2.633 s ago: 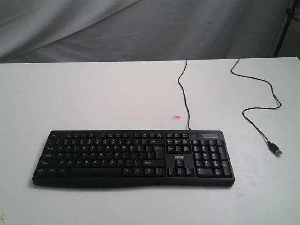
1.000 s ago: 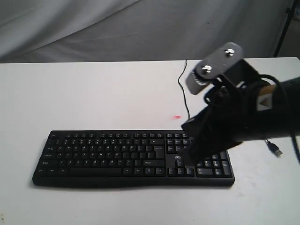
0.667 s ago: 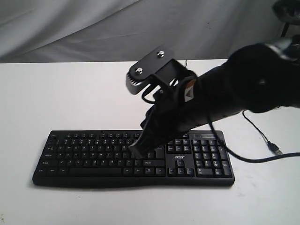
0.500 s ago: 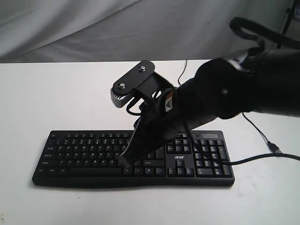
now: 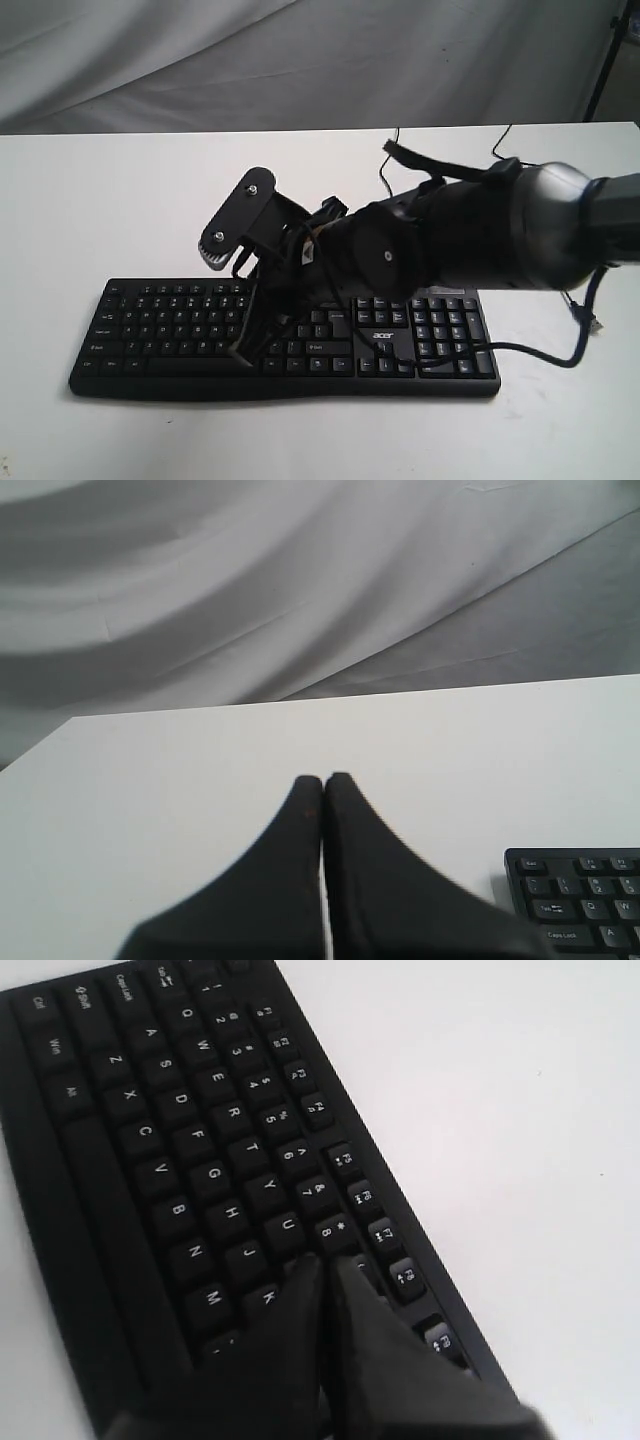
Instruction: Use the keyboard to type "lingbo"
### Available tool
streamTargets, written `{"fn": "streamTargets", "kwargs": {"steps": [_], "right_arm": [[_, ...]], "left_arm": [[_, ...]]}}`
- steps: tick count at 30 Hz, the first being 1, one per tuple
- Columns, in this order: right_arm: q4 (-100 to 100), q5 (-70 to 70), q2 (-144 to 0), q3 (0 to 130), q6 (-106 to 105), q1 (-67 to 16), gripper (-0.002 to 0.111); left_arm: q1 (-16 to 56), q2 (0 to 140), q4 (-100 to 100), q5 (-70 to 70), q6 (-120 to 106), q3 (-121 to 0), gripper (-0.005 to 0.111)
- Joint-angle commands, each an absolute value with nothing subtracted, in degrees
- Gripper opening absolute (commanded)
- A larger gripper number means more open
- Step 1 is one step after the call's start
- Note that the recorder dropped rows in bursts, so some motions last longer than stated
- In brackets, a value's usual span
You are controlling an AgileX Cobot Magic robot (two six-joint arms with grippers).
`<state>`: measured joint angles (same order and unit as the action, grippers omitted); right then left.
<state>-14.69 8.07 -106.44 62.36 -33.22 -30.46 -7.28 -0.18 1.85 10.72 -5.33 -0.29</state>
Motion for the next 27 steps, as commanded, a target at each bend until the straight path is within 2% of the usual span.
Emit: {"fn": "streamTargets", "kwargs": {"steps": [1, 27], "right_arm": [[-15.0, 3.0, -109.6, 62.8, -35.0, -30.8, 0.0], [-11.8, -0.4, -114.5, 60.8, -35.5, -31.6, 0.0]], "left_arm": [[-7.1, 0.0, 1.8, 10.5, -5.2, 0.0, 0.001], [-7.1, 0.0, 1.8, 10.5, -5.2, 0.0, 0.001]]}}
